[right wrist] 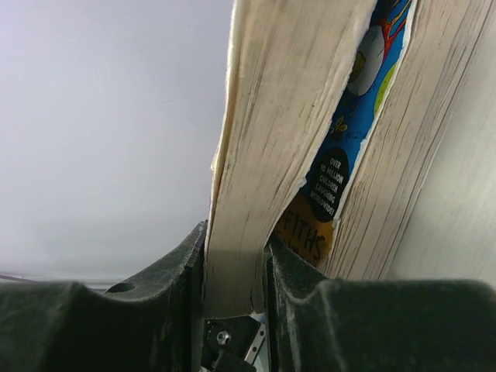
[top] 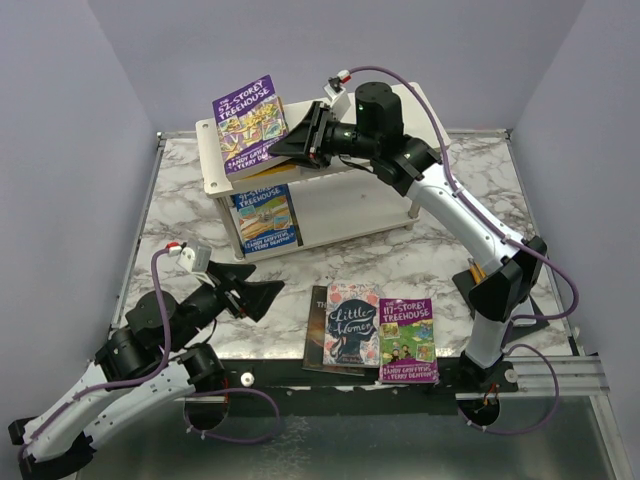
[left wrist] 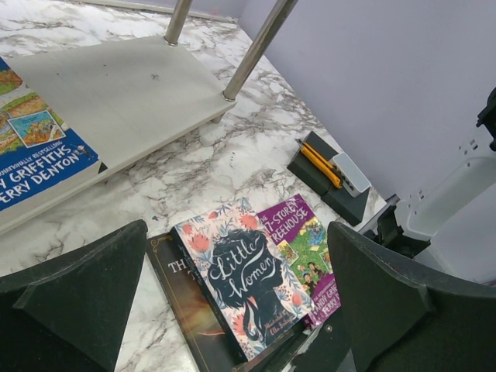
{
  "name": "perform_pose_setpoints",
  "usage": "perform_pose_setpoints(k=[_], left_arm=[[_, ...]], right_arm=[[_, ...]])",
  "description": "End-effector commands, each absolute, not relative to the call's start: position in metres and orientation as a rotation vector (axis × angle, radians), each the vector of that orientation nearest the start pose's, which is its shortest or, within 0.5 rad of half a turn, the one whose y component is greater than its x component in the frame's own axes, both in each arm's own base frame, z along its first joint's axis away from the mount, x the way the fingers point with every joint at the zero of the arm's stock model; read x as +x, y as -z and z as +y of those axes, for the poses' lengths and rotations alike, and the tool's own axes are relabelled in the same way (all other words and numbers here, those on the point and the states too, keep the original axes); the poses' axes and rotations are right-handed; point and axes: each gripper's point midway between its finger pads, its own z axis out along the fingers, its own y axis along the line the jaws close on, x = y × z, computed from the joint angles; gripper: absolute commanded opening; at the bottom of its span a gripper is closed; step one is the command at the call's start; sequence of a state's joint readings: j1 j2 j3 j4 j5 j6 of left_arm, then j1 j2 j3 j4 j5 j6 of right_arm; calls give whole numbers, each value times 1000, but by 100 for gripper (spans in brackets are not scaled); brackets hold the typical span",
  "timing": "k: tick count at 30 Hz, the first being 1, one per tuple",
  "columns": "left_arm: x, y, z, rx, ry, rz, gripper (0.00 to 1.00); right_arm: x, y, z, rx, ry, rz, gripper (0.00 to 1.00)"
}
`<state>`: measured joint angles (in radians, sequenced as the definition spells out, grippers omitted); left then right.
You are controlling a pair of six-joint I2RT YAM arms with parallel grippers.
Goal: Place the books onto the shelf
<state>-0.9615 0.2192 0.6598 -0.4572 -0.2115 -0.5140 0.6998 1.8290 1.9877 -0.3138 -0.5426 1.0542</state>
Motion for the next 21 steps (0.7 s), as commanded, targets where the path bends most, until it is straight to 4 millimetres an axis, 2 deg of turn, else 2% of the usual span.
perform_pose_setpoints(k=[1, 3, 21], left_arm=[[137, -283, -159, 197, 936, 1678, 99], [137, -283, -159, 198, 937, 1678, 99], [138, -284, -158, 190, 933, 1675, 99]], right_arm=[[315, -436, 420, -167, -1681, 1960, 34], [314, -436, 419, -164, -1676, 1960, 39], [314, -436, 395, -112, -1532, 1940, 50]])
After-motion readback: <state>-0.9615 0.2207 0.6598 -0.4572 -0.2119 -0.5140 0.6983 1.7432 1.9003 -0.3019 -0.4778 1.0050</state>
